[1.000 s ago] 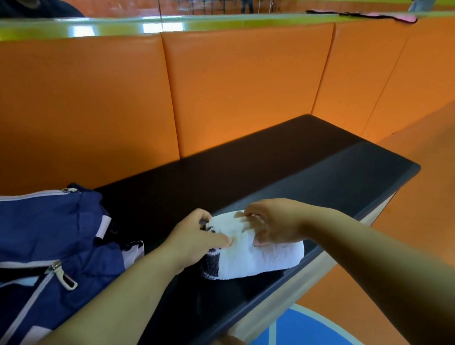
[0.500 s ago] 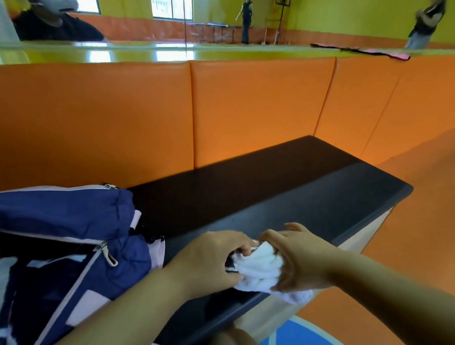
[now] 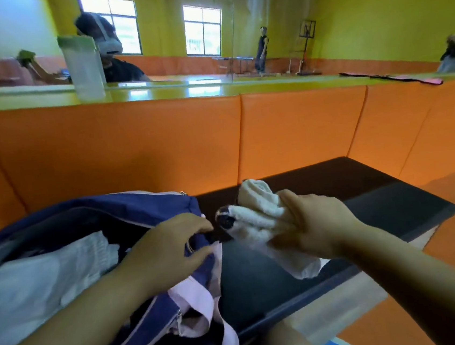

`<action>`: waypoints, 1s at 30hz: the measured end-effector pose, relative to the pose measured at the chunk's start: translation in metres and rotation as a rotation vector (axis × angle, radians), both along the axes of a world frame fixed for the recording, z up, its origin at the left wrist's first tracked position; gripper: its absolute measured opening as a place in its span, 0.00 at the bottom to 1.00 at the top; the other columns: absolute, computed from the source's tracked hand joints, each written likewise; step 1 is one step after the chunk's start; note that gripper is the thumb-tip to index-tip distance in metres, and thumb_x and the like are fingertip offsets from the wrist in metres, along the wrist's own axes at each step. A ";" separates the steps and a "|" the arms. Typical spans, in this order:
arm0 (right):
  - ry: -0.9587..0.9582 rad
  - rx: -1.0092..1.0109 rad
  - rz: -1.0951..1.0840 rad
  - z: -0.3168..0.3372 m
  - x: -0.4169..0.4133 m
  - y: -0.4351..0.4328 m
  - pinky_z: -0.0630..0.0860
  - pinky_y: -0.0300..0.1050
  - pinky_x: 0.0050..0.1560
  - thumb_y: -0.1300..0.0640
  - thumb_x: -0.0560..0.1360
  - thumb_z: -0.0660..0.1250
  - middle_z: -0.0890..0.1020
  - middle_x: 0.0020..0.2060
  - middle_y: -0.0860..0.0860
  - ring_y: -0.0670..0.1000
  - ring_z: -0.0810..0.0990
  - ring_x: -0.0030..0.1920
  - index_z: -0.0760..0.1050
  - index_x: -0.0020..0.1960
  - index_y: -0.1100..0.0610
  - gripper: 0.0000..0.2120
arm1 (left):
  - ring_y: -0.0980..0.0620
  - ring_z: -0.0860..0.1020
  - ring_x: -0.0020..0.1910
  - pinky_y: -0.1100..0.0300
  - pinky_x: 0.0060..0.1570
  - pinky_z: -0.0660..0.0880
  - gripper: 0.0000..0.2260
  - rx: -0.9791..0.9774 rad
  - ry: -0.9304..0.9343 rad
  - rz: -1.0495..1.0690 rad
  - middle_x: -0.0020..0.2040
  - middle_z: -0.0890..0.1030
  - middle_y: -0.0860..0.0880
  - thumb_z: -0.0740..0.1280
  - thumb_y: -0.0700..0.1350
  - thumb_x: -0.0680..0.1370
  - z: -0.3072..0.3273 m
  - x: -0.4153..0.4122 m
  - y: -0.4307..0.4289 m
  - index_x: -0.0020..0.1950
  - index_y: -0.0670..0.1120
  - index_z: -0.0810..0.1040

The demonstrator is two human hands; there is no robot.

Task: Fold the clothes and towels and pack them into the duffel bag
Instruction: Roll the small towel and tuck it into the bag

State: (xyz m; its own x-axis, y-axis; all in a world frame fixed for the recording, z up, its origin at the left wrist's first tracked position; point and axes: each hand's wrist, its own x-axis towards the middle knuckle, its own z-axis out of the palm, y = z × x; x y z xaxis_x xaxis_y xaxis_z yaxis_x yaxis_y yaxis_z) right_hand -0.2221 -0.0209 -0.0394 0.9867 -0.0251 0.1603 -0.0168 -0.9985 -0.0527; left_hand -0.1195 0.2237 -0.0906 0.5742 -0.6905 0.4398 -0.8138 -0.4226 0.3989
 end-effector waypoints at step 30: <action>0.055 -0.092 0.502 -0.023 0.114 0.209 0.71 0.53 0.49 0.48 0.68 0.72 0.76 0.58 0.53 0.59 0.74 0.55 0.65 0.64 0.53 0.28 | 0.50 0.74 0.59 0.56 0.47 0.72 0.24 0.450 -0.247 0.285 0.65 0.72 0.56 0.60 0.41 0.77 0.057 0.100 0.175 0.71 0.59 0.63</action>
State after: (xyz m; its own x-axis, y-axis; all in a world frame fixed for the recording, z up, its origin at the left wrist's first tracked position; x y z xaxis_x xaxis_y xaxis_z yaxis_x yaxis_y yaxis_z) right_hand -0.1077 0.1881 -0.0624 0.8806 0.4659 0.0867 0.4657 -0.8846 0.0235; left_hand -0.0194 0.3984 -0.0336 0.6827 -0.6735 0.2834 -0.6889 -0.7225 -0.0576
